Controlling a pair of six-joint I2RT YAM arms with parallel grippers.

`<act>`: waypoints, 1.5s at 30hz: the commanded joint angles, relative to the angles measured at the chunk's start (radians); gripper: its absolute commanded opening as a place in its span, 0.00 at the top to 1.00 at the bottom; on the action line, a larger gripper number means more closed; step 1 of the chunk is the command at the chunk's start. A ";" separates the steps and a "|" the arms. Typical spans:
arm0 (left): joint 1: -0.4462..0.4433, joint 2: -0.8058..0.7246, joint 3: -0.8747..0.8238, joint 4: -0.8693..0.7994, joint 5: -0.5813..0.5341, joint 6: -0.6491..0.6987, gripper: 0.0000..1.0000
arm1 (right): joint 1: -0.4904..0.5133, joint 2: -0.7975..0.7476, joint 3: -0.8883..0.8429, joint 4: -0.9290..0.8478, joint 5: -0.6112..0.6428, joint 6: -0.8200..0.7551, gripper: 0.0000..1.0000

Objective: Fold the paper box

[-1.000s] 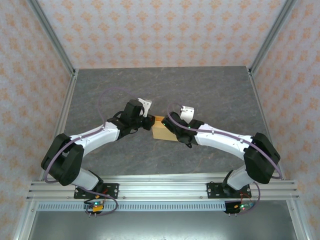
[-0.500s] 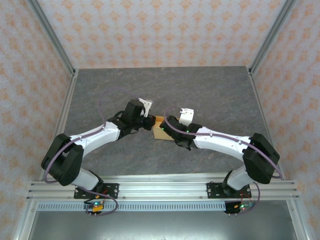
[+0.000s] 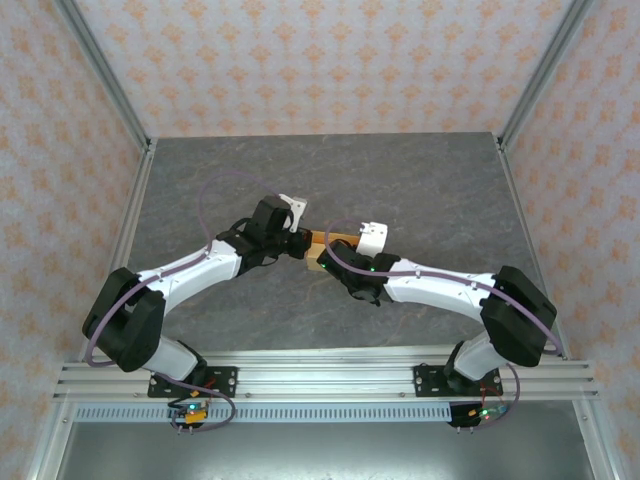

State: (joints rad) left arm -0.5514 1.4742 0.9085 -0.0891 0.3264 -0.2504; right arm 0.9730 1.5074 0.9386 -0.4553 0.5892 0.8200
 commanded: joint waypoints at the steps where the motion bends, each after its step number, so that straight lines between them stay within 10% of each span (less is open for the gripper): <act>1: -0.020 -0.028 0.038 0.015 0.013 -0.048 1.00 | 0.003 0.019 -0.017 -0.051 0.031 0.020 0.76; 45: -0.134 -0.021 0.104 -0.122 -0.204 -0.144 1.00 | 0.003 0.055 0.003 -0.080 0.020 0.063 0.77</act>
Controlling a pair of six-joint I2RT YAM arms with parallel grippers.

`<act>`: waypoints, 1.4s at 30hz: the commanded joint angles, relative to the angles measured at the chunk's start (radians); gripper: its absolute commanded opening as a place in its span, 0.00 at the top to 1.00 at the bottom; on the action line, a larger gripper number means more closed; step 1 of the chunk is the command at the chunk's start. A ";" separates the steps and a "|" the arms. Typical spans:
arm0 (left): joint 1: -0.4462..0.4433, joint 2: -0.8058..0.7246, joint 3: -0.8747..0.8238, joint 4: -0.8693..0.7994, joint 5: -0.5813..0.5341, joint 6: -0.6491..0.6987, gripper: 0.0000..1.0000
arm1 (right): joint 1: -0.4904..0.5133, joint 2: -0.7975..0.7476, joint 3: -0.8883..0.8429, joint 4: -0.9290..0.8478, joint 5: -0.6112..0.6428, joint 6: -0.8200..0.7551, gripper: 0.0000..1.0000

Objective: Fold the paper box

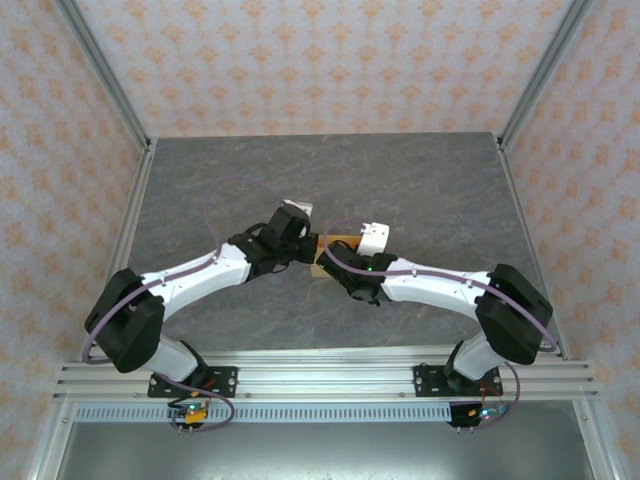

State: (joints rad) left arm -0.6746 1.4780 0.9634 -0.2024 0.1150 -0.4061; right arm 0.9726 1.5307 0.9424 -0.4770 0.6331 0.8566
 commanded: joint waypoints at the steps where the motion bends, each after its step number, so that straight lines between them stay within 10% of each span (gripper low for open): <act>1: -0.011 -0.014 0.066 -0.041 -0.010 -0.006 1.00 | 0.002 0.030 0.002 -0.064 -0.023 0.034 0.77; 23: -0.044 0.035 0.091 -0.105 -0.054 -0.218 1.00 | 0.005 -0.009 -0.017 -0.068 -0.024 0.081 0.77; 42: -0.198 -0.016 -0.068 -0.025 -0.347 -0.223 1.00 | 0.004 -0.049 -0.065 -0.035 -0.039 0.076 0.76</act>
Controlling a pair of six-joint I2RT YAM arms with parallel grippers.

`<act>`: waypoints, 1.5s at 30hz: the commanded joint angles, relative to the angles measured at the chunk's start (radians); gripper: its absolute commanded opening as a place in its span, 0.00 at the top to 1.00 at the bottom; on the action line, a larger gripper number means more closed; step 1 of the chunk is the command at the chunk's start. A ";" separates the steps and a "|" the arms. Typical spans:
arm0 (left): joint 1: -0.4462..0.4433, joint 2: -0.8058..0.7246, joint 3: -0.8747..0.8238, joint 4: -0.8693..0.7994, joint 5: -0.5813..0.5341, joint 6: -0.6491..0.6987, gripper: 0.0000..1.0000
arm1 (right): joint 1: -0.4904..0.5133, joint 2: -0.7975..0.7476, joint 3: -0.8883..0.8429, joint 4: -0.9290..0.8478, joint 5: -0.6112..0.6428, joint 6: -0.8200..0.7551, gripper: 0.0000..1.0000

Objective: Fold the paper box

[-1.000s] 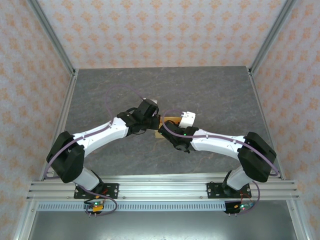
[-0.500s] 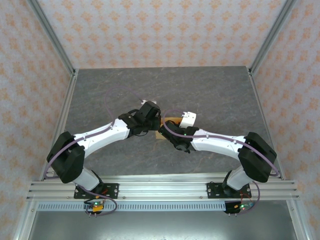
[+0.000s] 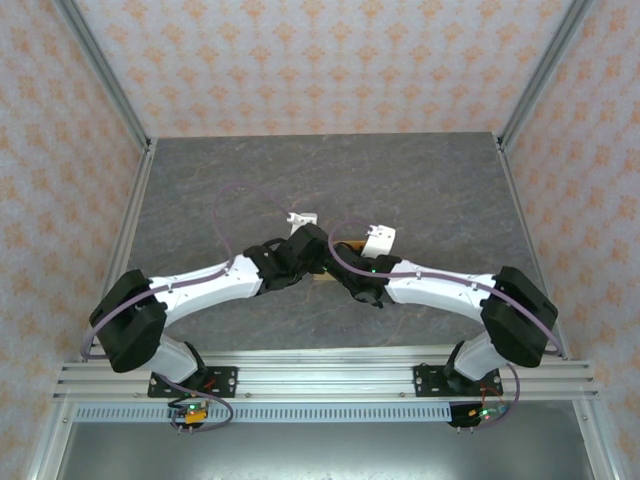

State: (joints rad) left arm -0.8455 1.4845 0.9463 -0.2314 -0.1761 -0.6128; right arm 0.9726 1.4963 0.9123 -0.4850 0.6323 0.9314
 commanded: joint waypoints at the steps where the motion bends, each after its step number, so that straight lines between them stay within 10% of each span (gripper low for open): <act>1: -0.031 -0.023 -0.059 0.006 -0.068 -0.016 1.00 | 0.005 -0.021 -0.039 -0.029 -0.037 -0.004 0.75; 22: -0.074 0.091 -0.020 0.019 -0.223 0.031 1.00 | 0.003 -0.332 -0.191 0.045 -0.153 -0.367 0.44; 35: -0.075 0.131 -0.008 0.061 -0.225 0.071 1.00 | -0.281 -0.633 -0.257 0.061 -0.688 -0.593 0.40; 45: -0.079 0.113 -0.035 0.124 -0.237 0.127 1.00 | -0.460 -0.516 -0.129 0.007 -0.768 -0.123 0.19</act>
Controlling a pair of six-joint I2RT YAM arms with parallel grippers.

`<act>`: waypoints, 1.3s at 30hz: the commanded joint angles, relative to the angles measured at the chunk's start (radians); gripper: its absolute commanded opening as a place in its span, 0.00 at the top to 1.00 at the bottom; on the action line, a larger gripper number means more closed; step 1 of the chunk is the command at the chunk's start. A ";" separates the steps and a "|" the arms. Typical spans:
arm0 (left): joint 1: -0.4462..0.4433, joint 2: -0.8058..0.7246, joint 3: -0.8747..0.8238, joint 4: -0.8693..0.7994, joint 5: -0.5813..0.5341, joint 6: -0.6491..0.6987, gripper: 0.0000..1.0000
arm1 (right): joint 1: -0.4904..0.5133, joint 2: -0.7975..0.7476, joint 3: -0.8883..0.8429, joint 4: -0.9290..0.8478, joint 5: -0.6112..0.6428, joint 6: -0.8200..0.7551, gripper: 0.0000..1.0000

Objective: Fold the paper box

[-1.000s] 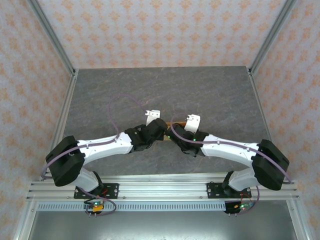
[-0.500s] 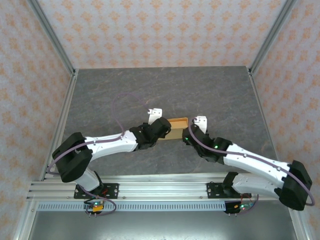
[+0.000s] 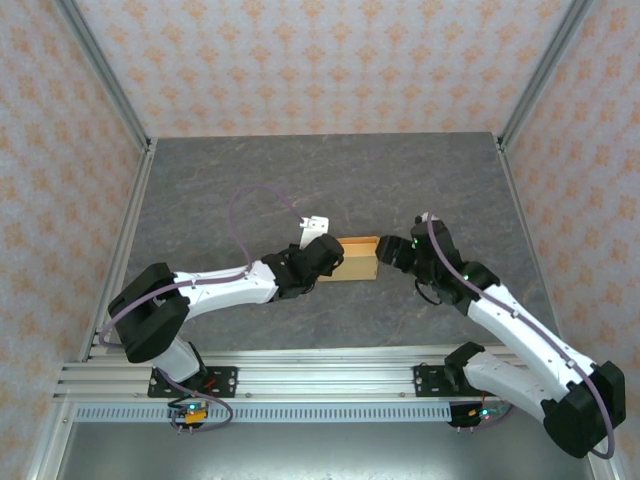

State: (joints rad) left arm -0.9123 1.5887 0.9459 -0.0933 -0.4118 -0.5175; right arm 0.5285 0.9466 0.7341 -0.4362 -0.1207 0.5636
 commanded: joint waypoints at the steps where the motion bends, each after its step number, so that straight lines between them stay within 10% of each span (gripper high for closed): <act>1: -0.016 0.005 -0.043 -0.001 -0.010 0.035 1.00 | -0.015 0.050 0.053 -0.040 -0.027 0.357 0.18; 7: -0.030 0.008 -0.058 0.024 -0.053 0.037 1.00 | 0.039 0.057 -0.107 0.301 -0.113 0.910 0.11; 14: -0.035 0.002 -0.085 0.062 -0.055 0.007 1.00 | 0.047 0.071 -0.113 0.328 0.032 1.056 0.08; 21: -0.039 -0.022 -0.141 0.183 -0.043 0.016 1.00 | 0.062 0.231 -0.152 0.608 -0.075 1.187 0.10; 34: -0.043 -0.060 -0.212 0.357 0.017 0.079 1.00 | 0.076 0.303 -0.220 0.645 0.061 1.185 0.44; 39: -0.043 -0.089 -0.306 0.575 0.168 0.119 0.61 | 0.081 0.329 -0.223 0.640 0.087 1.176 0.52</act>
State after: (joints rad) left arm -0.9424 1.5291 0.6876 0.3660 -0.3687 -0.4309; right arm 0.6079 1.2503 0.5343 0.2085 -0.0952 1.7397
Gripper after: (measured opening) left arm 0.336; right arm 0.486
